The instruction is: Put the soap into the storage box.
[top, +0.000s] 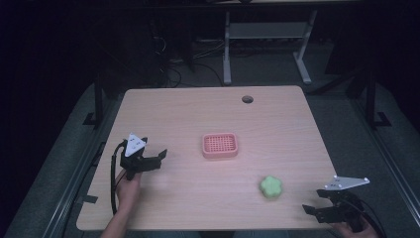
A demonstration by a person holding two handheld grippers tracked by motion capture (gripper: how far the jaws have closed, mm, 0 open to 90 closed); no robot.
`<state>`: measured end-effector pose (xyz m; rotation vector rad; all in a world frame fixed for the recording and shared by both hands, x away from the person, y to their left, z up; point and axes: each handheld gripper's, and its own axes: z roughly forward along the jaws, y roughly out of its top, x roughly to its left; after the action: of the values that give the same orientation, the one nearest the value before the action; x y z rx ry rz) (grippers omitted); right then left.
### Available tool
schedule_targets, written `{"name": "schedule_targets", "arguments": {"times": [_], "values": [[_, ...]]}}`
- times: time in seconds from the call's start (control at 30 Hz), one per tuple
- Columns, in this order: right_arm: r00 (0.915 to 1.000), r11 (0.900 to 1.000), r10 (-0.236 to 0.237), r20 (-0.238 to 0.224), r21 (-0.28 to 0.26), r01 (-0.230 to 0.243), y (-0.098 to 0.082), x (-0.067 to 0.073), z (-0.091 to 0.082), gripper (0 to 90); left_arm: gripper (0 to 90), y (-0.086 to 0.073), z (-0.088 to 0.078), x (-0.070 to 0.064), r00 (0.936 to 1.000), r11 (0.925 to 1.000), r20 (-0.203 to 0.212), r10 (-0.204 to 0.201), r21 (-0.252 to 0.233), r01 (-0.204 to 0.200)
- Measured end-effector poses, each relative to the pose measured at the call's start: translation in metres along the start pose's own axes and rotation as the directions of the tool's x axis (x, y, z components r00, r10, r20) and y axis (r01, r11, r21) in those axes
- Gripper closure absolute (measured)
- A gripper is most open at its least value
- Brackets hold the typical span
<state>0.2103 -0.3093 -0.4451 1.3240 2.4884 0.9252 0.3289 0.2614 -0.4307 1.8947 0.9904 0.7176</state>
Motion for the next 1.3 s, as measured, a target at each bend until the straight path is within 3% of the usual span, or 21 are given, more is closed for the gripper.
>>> {"name": "schedule_targets", "arguments": {"times": [0.27,0.57,1.3], "values": [[0.9985,0.998,-0.053,0.012,0.036,0.053,0.008,0.008,0.005,21.3,14.3,0.000,-0.001,0.000,1.0000,1.0000,0.003,-0.001,-0.006,0.001],[0.9963,0.995,-0.085,-0.014,0.043,0.085,0.022,0.014,0.009,21.3,14.3,0.000,-0.002,0.000,1.0000,0.9999,-0.004,0.001,-0.011,-0.001],[0.9785,0.972,-0.202,-0.041,0.111,0.206,0.070,0.028,0.018,21.2,14.3,0.001,-0.003,0.002,1.0000,0.9999,-0.008,0.000,-0.016,0.000]]}}
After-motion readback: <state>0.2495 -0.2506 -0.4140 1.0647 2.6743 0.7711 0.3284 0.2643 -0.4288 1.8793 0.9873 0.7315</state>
